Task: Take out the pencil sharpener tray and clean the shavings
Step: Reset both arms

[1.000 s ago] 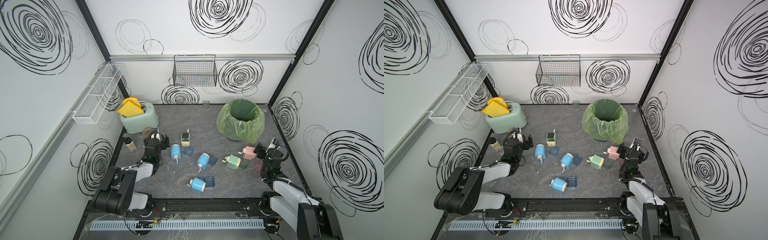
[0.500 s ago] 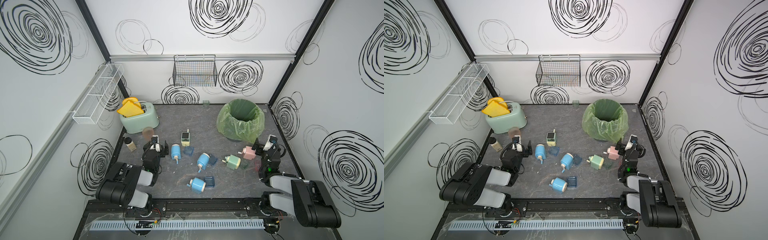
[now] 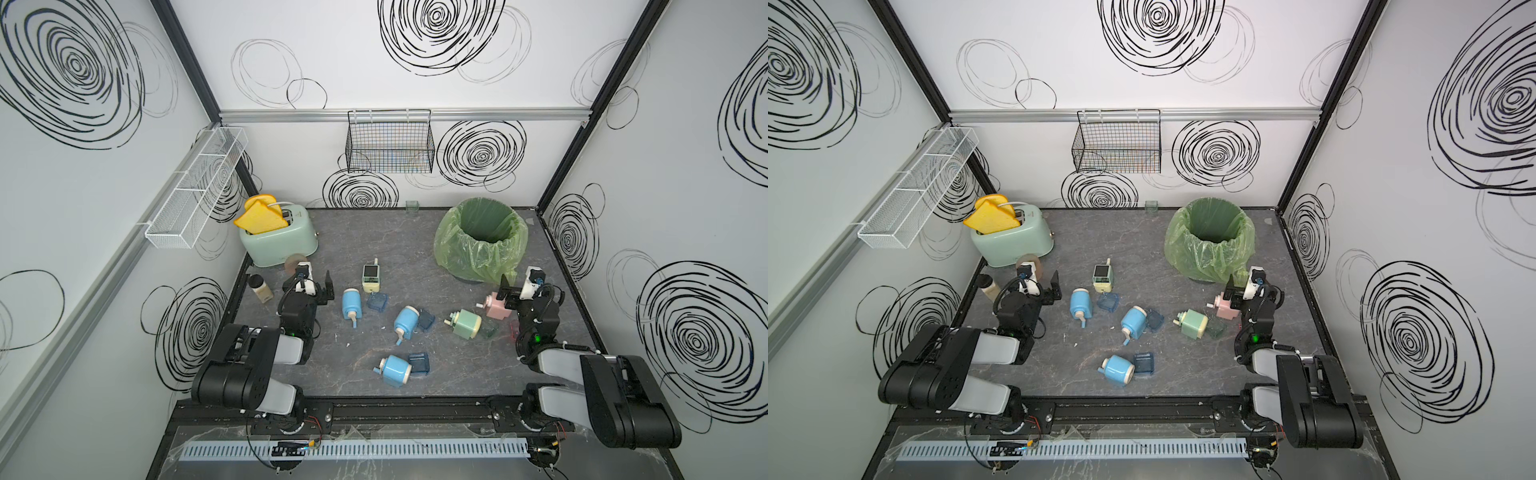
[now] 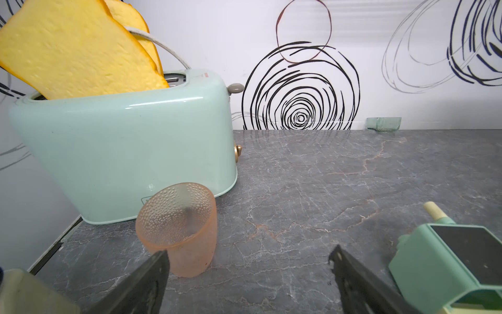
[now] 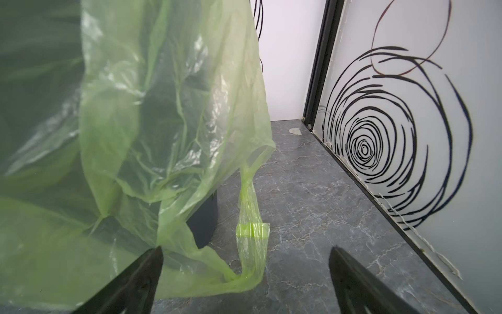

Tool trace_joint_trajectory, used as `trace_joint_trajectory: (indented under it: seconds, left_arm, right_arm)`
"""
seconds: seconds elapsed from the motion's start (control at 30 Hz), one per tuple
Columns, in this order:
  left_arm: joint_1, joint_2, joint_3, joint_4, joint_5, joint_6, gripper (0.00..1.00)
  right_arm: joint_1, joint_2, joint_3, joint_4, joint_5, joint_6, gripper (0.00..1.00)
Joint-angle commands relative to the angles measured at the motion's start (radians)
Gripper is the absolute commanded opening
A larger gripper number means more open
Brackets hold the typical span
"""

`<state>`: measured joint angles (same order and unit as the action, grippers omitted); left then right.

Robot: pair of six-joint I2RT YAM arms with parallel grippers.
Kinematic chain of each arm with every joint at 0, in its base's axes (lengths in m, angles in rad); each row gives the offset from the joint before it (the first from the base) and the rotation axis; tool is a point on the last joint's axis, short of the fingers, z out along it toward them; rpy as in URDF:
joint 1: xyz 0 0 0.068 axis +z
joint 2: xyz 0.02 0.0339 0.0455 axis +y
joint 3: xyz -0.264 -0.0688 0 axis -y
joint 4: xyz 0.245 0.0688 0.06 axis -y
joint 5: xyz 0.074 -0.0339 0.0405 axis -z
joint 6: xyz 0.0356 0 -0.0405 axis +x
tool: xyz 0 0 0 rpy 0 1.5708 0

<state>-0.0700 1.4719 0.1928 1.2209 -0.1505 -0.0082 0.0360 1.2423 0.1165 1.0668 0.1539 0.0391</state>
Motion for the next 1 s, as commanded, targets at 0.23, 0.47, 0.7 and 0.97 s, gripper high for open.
trace_joint_trajectory:
  seconds: [0.23, 0.47, 0.7, 0.97]
  left_arm:
    - [-0.002, -0.009, 0.013, 0.062, 0.006, -0.001, 0.97]
    - [-0.001, -0.009, 0.014, 0.06, 0.006, 0.0, 0.97]
    - [0.001, -0.009, 0.013, 0.06, 0.009, -0.001, 0.97]
    - [0.004, -0.009, 0.013, 0.059, 0.017, -0.004, 0.97]
  right_arm:
    - [0.045, -0.054, 0.02, -0.066, 0.021, -0.051, 0.99]
    - [0.1, -0.057, 0.01, -0.045, 0.018, -0.076, 0.99]
    - [0.153, -0.044, 0.018, -0.047, 0.03, -0.138, 0.99]
    - [0.152, -0.053, -0.036, 0.064, 0.059, -0.197, 0.99]
